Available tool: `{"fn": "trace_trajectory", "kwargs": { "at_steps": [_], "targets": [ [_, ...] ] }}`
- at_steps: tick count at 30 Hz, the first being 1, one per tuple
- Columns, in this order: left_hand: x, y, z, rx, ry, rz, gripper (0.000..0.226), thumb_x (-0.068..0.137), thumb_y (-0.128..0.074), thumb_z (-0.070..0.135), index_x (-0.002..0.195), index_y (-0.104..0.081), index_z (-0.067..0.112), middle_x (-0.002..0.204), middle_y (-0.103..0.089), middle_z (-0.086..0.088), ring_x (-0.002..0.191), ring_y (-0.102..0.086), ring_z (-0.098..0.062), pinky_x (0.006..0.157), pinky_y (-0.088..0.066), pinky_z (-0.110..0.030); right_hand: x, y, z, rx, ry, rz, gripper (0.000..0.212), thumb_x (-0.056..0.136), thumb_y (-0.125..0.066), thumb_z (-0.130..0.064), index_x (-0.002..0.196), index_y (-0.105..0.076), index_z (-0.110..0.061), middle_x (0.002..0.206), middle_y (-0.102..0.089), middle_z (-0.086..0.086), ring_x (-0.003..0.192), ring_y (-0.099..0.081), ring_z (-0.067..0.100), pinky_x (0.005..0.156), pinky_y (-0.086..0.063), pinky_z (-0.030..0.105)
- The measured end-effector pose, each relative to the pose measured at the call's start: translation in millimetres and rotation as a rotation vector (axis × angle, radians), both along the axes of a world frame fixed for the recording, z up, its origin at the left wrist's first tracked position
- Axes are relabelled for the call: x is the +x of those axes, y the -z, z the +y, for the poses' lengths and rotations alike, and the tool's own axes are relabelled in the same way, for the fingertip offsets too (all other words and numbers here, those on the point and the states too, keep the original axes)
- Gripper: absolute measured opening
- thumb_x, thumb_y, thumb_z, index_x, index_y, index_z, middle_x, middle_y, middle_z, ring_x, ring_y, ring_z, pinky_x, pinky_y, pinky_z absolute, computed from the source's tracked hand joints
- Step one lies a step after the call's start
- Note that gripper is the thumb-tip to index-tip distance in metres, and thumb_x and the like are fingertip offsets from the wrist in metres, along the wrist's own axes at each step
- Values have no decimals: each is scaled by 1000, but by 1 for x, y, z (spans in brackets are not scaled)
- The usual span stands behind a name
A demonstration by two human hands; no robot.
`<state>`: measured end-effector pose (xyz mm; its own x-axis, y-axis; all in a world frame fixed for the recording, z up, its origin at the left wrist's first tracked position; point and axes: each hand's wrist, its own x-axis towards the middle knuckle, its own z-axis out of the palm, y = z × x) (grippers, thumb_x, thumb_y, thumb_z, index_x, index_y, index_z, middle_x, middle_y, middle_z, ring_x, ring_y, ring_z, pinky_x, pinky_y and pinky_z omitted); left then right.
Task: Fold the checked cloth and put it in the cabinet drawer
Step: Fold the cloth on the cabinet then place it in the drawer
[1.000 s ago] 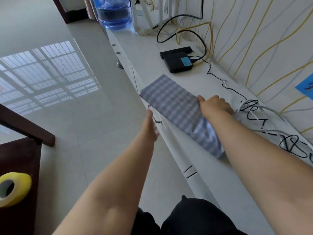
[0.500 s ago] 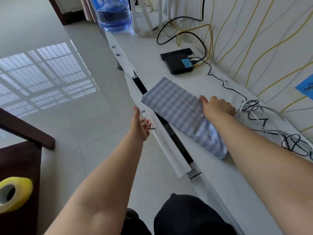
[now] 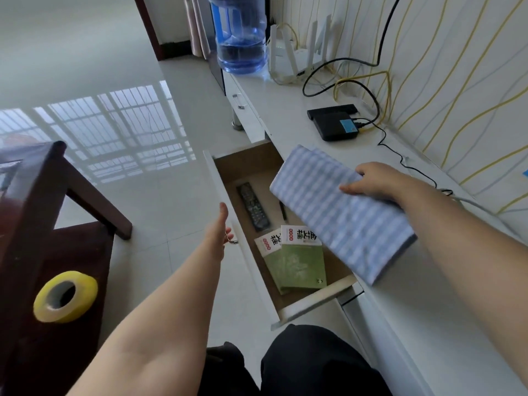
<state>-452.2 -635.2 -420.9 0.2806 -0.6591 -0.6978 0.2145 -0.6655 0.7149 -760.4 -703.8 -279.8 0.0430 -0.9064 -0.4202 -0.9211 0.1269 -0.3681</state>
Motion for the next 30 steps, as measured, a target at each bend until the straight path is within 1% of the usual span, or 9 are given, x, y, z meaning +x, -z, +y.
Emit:
{"fn": "trace_trajectory", "kwargs": {
  "at_steps": [4, 6, 7, 9, 13, 18, 22, 27, 30],
  "targets": [
    [5, 3, 4, 33, -31, 23, 101, 74, -34, 84, 144, -35, 11, 132, -54, -15, 117, -56, -27, 105, -37, -40, 58, -8, 26, -178, -143, 141, 32, 87, -58, -41, 99, -54, -11, 94, -58, 7, 80, -52, 24, 65, -38, 31],
    [9, 7, 6, 61, -95, 70, 99, 73, -36, 86, 137, -44, 11, 105, -60, -9, 82, -60, -17, 77, -48, -27, 82, 3, 38, -261, -164, 210, 31, 90, -52, -37, 106, -52, -10, 95, -56, 8, 80, -49, 26, 65, -36, 31],
    [11, 11, 6, 79, -122, 86, 101, 69, -38, 88, 134, -49, 11, 96, -57, -6, 69, -54, -14, 64, -43, -25, 93, 10, 42, -297, -170, 236, 30, 92, -49, -34, 109, -51, -9, 99, -58, 10, 80, -50, 28, 65, -36, 31],
    [18, 27, 3, 106, -177, 90, 105, 60, -42, 92, 129, -55, 14, 95, -58, -3, 63, -51, -13, 56, -40, -24, 111, 23, 47, -349, -179, 272, 26, 93, -47, -25, 110, -51, -7, 106, -62, 13, 86, -58, 34, 64, -36, 31],
    [20, 35, -1, 140, -237, 126, 96, 61, -48, 88, 126, -55, 18, 110, -65, -1, 80, -58, -17, 64, -49, -27, 129, 47, 45, -375, -120, 268, 28, 92, -46, -14, 116, -49, -1, 113, -58, 18, 96, -62, 38, 65, -36, 32],
    [20, 32, 3, 133, -259, 206, 93, 70, -50, 82, 132, -48, 13, 120, -62, -3, 106, -61, -21, 99, -47, -37, 133, 89, 45, -369, -46, 285, 27, 93, -42, -6, 119, -43, 1, 119, -52, 20, 97, -63, 39, 65, -37, 35],
    [22, 37, 1, 138, -286, 231, 94, 64, -53, 84, 128, -52, 15, 115, -64, -1, 103, -62, -19, 98, -49, -38, 130, 118, 49, -283, 62, 128, 21, 94, -44, -14, 111, -45, -2, 118, -58, 22, 101, -60, 41, 74, -45, 39],
    [22, 35, 1, 149, -279, 224, 89, 69, -50, 82, 126, -53, 14, 116, -64, -2, 104, -63, -20, 97, -49, -36, 131, 118, 48, -292, 73, -72, 14, 92, -44, -22, 88, -38, -11, 95, -61, 21, 76, -54, 34, 64, -43, 35],
    [22, 33, 1, 137, -267, 222, 90, 68, -50, 83, 128, -53, 15, 113, -65, -4, 102, -64, -21, 98, -48, -38, 135, 111, 42, -387, 59, 16, 11, 94, -43, -17, 97, -42, -7, 102, -62, 23, 88, -59, 38, 67, -41, 36]
  ]
}}
